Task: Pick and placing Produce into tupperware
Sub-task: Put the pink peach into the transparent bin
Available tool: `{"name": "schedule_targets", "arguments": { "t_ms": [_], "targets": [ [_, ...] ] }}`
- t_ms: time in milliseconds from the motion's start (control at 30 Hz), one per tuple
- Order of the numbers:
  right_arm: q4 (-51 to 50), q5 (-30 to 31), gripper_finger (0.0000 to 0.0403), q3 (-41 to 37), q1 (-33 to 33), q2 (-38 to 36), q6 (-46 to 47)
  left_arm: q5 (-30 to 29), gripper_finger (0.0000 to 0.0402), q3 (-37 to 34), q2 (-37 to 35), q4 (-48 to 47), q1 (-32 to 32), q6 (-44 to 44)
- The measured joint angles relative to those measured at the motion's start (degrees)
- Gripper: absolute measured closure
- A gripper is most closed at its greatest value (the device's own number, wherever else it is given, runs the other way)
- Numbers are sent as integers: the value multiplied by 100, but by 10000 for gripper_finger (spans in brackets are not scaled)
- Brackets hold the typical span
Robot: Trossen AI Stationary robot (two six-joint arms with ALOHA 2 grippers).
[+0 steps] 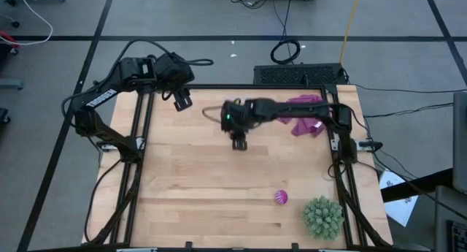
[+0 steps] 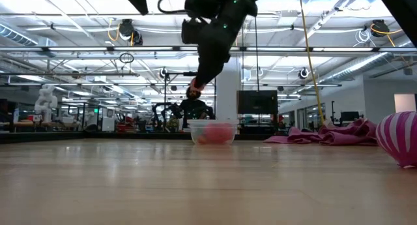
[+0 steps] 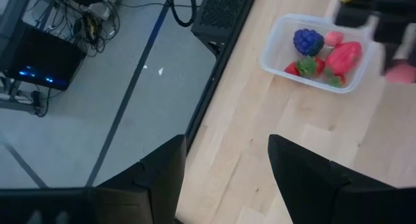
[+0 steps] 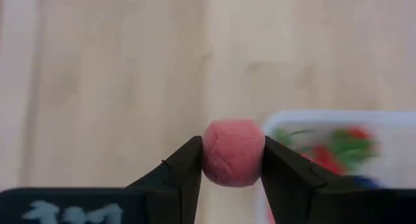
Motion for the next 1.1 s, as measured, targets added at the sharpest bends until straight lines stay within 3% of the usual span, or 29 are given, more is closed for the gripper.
{"name": "schedule_targets", "arguments": {
  "t_ms": [433,833,1100],
  "targets": [
    [730,-87,270,5,-1157,48,80,1,176,0,0,166,477,187],
    [602,-350,270,5,-1226,749,80,34,176,0,0,163,494,201],
    [461,-311,270,5,-1238,782,-95,102,176,0,0,163,492,190]
  ]
}}
